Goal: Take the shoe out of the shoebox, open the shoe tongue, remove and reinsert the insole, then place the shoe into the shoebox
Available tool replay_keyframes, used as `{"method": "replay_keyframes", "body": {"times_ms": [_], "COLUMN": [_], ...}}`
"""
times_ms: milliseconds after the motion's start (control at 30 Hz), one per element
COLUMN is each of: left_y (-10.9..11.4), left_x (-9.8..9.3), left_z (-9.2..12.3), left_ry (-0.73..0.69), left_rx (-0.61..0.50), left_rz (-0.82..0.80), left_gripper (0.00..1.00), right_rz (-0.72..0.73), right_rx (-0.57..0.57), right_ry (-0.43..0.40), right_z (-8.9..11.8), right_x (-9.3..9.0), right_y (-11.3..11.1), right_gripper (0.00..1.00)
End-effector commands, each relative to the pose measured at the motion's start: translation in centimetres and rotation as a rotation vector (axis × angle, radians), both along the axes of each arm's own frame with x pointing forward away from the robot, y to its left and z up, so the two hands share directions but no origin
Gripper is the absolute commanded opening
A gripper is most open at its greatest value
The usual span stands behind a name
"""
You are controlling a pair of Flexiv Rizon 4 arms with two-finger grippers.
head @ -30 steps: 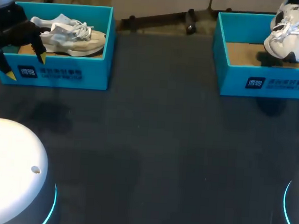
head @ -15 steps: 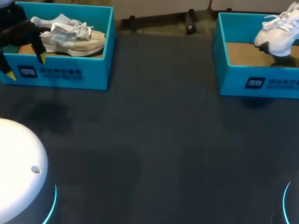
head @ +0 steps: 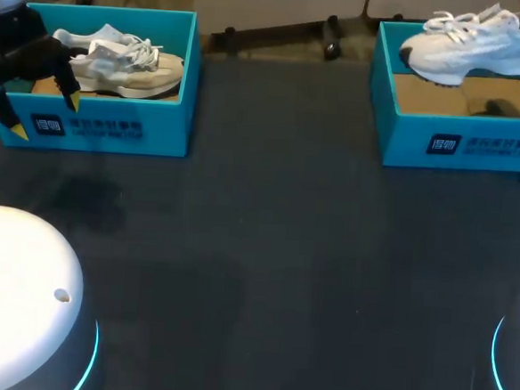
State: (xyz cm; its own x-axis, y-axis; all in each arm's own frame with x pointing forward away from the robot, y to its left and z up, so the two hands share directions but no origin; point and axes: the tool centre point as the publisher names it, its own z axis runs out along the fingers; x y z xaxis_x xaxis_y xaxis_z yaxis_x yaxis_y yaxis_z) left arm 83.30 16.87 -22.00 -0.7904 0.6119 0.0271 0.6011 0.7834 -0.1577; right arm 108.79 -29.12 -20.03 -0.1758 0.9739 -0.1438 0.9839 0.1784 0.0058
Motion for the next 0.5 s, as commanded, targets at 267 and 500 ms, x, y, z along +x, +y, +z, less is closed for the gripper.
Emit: {"method": "replay_keyframes", "body": {"times_ms": [267, 500], "left_y": [0.0, 0.0], "left_x": [0.0, 0.0], "left_z": [0.1, 0.1], "left_ry": [0.001, 0.001], "left_rx": [0.002, 0.002], "left_rz": [-0.001, -0.001], "left_gripper": [1.00, 1.00], "right_rz": [-0.120, -0.151], "right_rx": [-0.035, -0.052], "right_ry": [0.011, 0.018], "right_z": [-0.4, -1.8], "right_x": [0.8, 1.4], "right_y": [-0.3, -2.3], "right_gripper": [0.00, 0.00]}}
